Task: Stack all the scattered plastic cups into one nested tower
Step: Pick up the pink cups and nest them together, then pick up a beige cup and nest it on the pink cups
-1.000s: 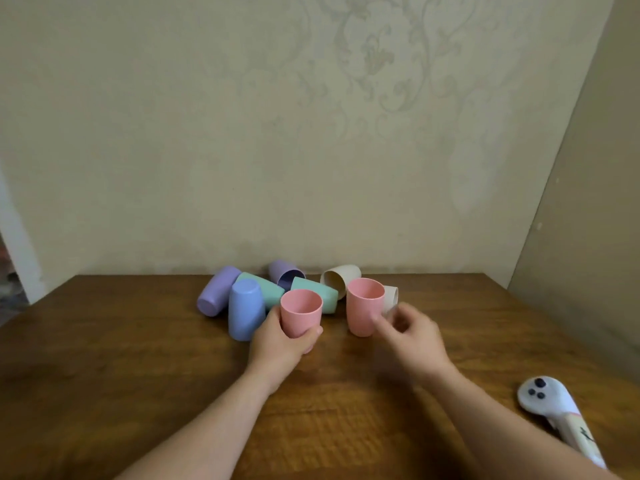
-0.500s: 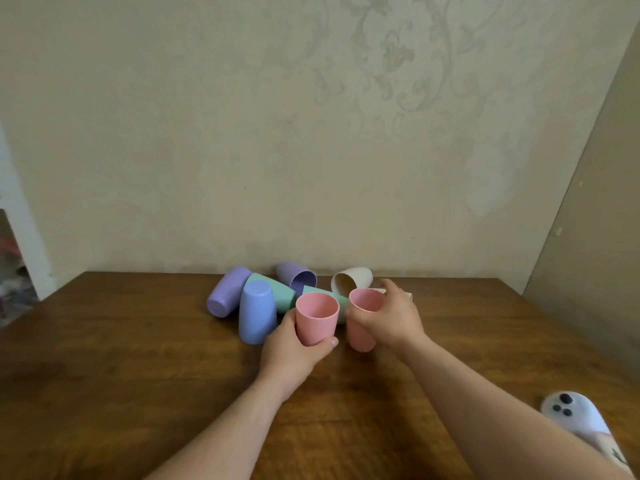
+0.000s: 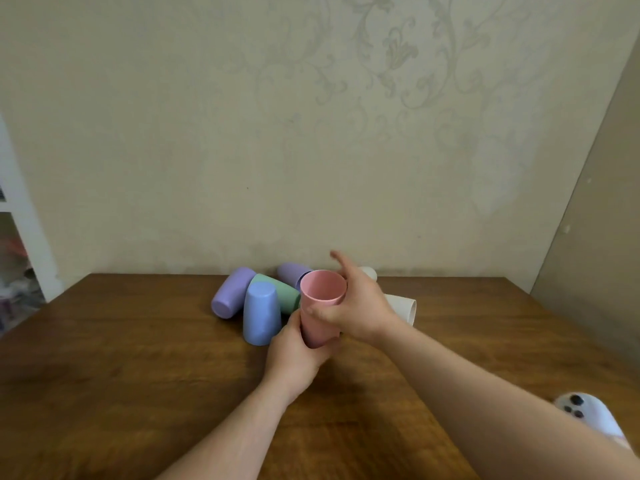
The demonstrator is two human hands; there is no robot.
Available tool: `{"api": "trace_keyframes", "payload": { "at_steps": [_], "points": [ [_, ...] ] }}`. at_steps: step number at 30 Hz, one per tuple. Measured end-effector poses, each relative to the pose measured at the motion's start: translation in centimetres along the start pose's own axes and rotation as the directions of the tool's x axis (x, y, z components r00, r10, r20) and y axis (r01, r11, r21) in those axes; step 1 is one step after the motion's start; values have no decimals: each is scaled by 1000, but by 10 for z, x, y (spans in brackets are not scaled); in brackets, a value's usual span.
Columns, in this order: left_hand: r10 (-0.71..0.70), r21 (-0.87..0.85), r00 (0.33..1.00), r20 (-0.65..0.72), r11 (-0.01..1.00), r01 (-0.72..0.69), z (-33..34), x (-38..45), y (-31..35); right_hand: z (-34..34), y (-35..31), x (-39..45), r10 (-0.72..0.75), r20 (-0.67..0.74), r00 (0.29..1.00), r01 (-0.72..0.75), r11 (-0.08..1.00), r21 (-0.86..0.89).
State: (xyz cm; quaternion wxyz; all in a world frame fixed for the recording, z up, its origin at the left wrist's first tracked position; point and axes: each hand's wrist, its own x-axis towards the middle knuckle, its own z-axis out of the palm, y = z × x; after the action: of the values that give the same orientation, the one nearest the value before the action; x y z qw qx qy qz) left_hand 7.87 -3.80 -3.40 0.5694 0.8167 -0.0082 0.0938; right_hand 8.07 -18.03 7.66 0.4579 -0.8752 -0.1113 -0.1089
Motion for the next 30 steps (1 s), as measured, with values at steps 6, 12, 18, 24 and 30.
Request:
{"api": "trace_keyframes", "payload": {
  "at_steps": [6, 12, 18, 24, 30],
  "points": [
    [16, 27, 1000, -2, 1000, -16, 0, -1, 3, -15, 25, 5, 35, 46, 998, -38, 998, 59],
    [39, 99, 999, -26, 994, -36, -3, -5, 8, -51, 77, -7, 232, -101, 967, -253, 856, -450],
    [87, 112, 996, -26, 990, -83, -3, -8, 15, -40, 126, -47, 256, -195, 947, -311, 884, -350],
    [103, 11, 994, -23, 995, -103, -4, -12, 11, -44, 128, -49, 250, -214, 944, -309, 896, -318],
    [86, -164, 994, -66, 982, -96, -14, 4, 36, -45, 129, -47, 260, -196, 946, -310, 901, -304]
  ]
}}
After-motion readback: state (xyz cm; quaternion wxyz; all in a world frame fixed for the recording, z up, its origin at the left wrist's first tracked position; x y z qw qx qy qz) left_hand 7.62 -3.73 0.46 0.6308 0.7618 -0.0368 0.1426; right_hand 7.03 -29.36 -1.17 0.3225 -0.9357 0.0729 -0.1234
